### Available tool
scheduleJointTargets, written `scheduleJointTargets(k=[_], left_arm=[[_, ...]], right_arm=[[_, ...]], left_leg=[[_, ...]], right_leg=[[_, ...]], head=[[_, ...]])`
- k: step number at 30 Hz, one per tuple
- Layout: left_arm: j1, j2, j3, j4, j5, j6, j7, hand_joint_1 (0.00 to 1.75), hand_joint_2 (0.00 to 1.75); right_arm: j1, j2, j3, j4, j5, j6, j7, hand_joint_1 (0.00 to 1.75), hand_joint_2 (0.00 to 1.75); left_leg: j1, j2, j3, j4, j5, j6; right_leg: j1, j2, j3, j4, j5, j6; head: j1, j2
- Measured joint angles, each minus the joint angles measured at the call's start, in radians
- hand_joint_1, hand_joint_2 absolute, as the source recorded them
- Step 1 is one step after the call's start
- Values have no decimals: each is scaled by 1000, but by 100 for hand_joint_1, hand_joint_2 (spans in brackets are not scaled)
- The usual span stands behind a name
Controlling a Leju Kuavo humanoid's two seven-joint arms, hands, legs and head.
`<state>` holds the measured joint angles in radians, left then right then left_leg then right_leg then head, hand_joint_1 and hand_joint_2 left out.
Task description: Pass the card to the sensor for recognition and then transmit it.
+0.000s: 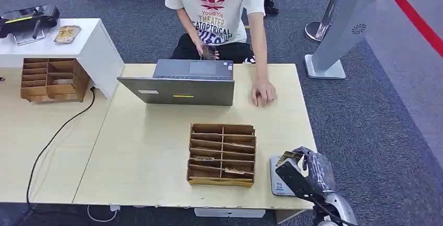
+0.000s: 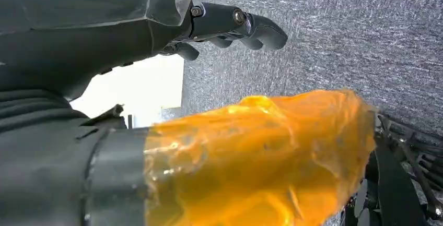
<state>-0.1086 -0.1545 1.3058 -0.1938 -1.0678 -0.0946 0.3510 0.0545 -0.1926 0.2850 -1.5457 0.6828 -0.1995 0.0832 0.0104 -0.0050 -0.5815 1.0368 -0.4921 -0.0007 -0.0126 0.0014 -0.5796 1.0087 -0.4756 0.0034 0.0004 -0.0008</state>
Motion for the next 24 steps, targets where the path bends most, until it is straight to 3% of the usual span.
scheduleJointTargets(k=[24], left_arm=[[0,0,0,0,-9,-3,4,0,0]], right_arm=[[-41,-6,8,94,74,3,47,175,175]], left_leg=[[0,0,0,0,0,0]], right_leg=[[0,0,0,0,0,0]], head=[[0,0]])
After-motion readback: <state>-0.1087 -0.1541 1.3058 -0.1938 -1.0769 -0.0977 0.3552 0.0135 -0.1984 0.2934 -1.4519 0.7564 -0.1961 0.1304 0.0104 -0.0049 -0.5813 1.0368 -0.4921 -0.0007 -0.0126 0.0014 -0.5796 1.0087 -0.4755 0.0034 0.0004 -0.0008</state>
